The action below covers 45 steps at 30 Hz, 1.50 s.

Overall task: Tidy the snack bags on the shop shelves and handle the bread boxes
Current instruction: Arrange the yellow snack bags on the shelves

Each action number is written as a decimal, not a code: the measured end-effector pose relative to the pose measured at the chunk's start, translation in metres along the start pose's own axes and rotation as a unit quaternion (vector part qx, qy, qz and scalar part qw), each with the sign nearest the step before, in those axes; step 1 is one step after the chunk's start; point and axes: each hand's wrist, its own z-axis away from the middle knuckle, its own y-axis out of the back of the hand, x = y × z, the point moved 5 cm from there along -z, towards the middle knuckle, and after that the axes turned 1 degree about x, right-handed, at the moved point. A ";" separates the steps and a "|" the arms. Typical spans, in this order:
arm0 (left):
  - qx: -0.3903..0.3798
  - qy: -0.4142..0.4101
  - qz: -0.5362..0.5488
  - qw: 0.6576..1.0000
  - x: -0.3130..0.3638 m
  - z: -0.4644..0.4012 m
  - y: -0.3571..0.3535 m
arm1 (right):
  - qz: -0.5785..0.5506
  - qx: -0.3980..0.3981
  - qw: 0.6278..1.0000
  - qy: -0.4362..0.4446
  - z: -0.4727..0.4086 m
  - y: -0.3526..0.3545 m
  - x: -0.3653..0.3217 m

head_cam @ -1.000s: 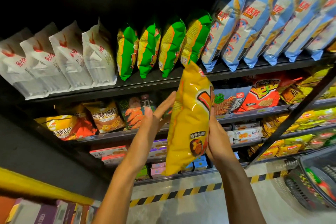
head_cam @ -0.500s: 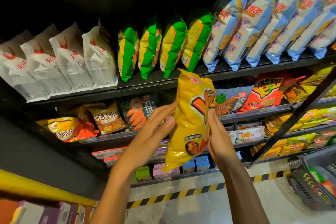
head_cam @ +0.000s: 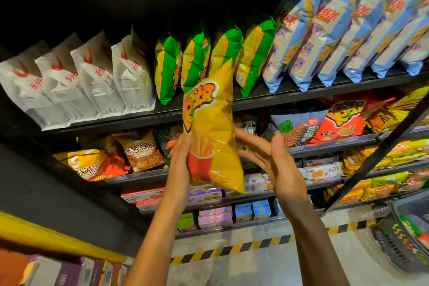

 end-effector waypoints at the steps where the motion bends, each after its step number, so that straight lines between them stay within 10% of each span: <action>1: 0.005 0.007 0.013 1.000 -0.001 0.000 -0.002 | -0.001 -0.015 1.000 0.005 0.002 -0.004 -0.002; 12: -0.025 -0.064 -0.099 0.993 0.007 0.017 -0.005 | -0.019 -0.053 0.998 0.000 0.012 -0.011 -0.003; 24: -0.257 -0.163 -0.193 0.933 0.038 0.050 -0.034 | -0.084 0.099 0.990 -0.059 0.016 0.024 0.000; 31: -0.193 -0.233 -0.202 0.932 0.044 0.051 -0.036 | -0.065 0.134 0.989 -0.006 0.026 0.032 -0.005; 38: -0.112 -0.127 -0.107 0.980 0.043 0.048 -0.026 | 0.083 -0.019 0.986 0.142 0.036 0.016 -0.035; 45: -0.188 -0.072 -0.067 0.977 0.048 0.058 -0.034 | 0.015 0.088 0.987 0.131 0.034 0.021 -0.030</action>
